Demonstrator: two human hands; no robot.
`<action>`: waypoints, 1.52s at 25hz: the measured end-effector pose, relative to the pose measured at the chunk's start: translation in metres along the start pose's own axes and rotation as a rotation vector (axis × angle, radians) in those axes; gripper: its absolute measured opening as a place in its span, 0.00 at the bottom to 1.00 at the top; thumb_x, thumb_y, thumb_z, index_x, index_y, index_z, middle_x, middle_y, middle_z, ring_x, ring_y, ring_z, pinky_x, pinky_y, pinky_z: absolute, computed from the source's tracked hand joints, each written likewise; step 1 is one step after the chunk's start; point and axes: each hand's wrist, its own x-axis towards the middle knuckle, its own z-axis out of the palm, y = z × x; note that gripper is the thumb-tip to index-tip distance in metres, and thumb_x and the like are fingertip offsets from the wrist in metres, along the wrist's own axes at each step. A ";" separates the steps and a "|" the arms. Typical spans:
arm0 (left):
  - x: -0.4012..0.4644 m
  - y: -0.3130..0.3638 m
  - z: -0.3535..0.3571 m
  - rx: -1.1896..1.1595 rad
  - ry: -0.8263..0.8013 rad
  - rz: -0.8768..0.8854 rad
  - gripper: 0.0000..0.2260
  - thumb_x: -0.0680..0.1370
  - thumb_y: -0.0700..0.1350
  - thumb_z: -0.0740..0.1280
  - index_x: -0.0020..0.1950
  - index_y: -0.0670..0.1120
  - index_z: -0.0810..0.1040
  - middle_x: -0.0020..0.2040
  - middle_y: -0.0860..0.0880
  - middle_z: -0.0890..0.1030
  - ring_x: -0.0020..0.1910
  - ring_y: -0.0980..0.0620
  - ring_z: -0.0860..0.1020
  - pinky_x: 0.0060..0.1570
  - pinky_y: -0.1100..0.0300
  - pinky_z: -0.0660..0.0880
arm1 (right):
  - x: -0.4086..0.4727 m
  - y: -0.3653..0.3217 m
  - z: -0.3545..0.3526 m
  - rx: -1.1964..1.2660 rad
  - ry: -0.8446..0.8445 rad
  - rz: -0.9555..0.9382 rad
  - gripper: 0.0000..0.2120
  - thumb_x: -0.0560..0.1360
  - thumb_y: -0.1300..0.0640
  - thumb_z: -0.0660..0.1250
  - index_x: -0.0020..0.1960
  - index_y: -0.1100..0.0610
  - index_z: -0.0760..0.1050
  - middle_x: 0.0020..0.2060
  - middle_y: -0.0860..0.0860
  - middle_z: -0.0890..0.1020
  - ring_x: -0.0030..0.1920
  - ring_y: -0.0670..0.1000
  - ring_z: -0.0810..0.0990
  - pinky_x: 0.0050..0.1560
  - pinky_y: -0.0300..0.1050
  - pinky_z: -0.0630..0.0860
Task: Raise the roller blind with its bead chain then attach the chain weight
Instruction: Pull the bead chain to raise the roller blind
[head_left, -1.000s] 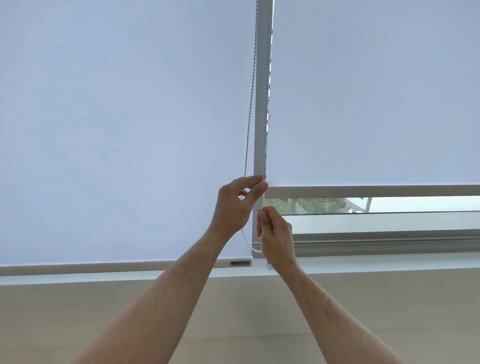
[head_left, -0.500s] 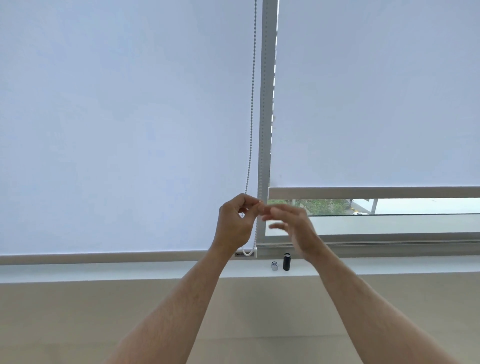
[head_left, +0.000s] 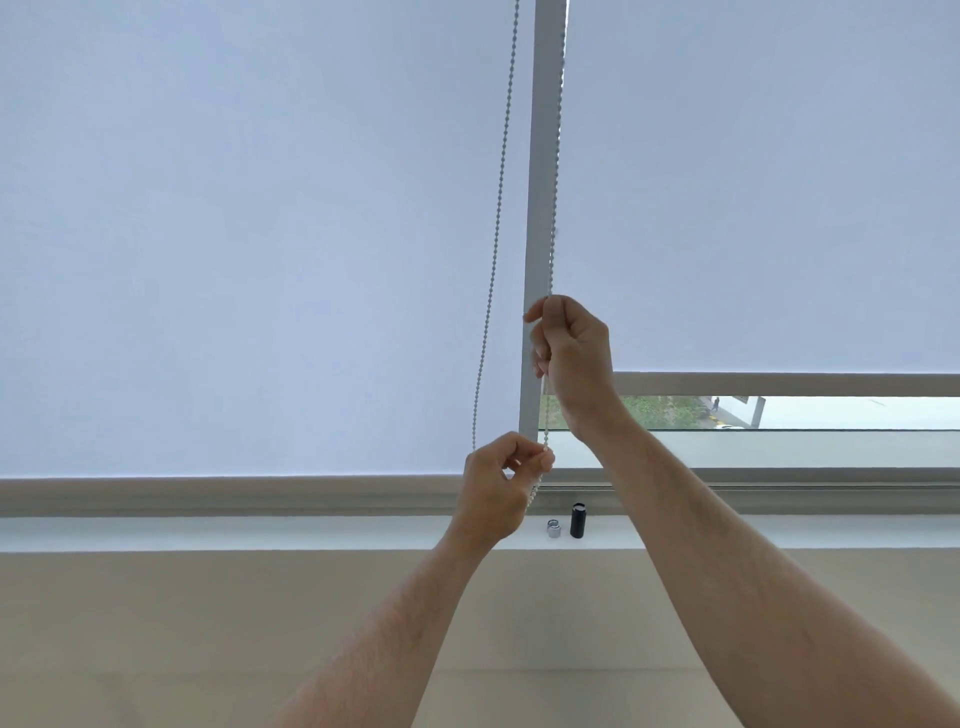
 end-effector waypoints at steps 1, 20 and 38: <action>0.000 -0.002 -0.001 0.015 -0.012 -0.005 0.06 0.75 0.42 0.72 0.39 0.50 0.81 0.34 0.53 0.82 0.35 0.51 0.77 0.42 0.53 0.77 | -0.003 0.002 0.000 -0.005 -0.001 -0.006 0.16 0.84 0.58 0.56 0.39 0.53 0.75 0.24 0.45 0.67 0.25 0.46 0.62 0.27 0.41 0.62; 0.064 0.081 -0.029 -0.193 -0.025 0.085 0.06 0.77 0.49 0.69 0.49 0.49 0.85 0.39 0.53 0.86 0.41 0.56 0.82 0.44 0.62 0.78 | -0.068 0.055 -0.001 -0.235 -0.034 -0.012 0.17 0.83 0.58 0.56 0.36 0.50 0.70 0.25 0.43 0.72 0.28 0.44 0.68 0.32 0.36 0.68; 0.030 0.023 -0.019 -0.227 -0.061 0.062 0.05 0.72 0.49 0.73 0.36 0.51 0.83 0.32 0.53 0.83 0.38 0.54 0.80 0.49 0.59 0.77 | -0.013 0.013 -0.009 -0.073 -0.001 0.055 0.16 0.83 0.46 0.57 0.48 0.50 0.82 0.35 0.47 0.84 0.39 0.45 0.81 0.40 0.33 0.74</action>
